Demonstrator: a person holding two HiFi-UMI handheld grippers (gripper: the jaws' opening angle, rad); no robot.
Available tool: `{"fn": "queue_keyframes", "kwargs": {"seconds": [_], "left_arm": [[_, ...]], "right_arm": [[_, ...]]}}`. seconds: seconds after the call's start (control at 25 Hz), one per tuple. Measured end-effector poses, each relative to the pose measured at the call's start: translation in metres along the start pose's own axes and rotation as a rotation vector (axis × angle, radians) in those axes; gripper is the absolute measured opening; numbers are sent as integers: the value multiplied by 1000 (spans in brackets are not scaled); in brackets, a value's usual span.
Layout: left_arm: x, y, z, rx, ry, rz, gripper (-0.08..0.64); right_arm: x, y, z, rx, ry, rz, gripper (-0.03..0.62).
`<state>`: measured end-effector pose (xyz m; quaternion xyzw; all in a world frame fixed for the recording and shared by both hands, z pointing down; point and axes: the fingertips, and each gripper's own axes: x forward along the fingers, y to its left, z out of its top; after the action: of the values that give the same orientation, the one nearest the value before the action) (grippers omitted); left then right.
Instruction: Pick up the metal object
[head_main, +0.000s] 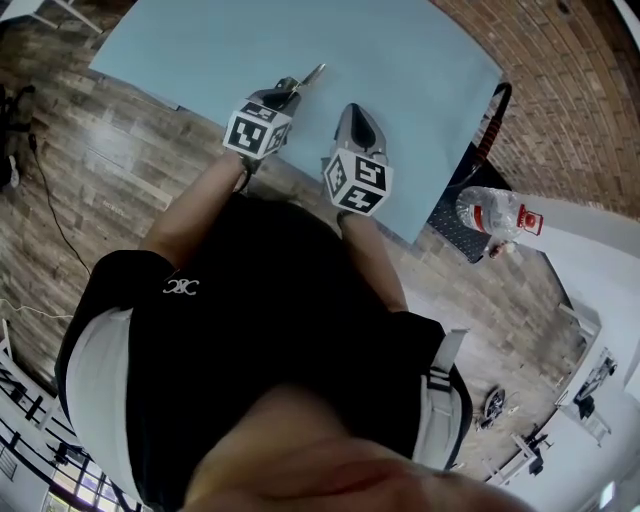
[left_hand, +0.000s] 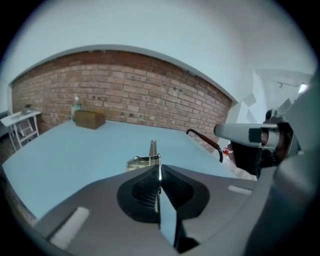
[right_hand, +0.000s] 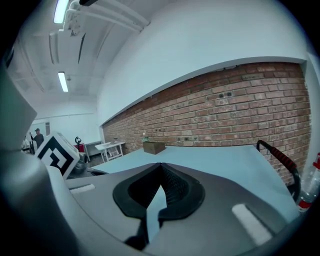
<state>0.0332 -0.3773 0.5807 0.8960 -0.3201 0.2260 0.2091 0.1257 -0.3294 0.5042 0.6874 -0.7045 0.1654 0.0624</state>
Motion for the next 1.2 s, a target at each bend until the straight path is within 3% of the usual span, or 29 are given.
{"fn": "queue_keyframes", "kwargs": {"seconds": [0.16,0.36,0.8,1.2], "left_arm": [[-29,1,41,17,-152,84,6],[-54,-1,82,48,-247,155,6],[-48,-7,92,75,-249,159,6],[-46,5,90,49,-230,177,6]], "right_arm": [[6,10,10,-37,-25,42,12],[9,6,24,-37,-54,54,12],[14,-4,33,-37,-68,62,12],[25,6,32,-47,-54,92,12]]}}
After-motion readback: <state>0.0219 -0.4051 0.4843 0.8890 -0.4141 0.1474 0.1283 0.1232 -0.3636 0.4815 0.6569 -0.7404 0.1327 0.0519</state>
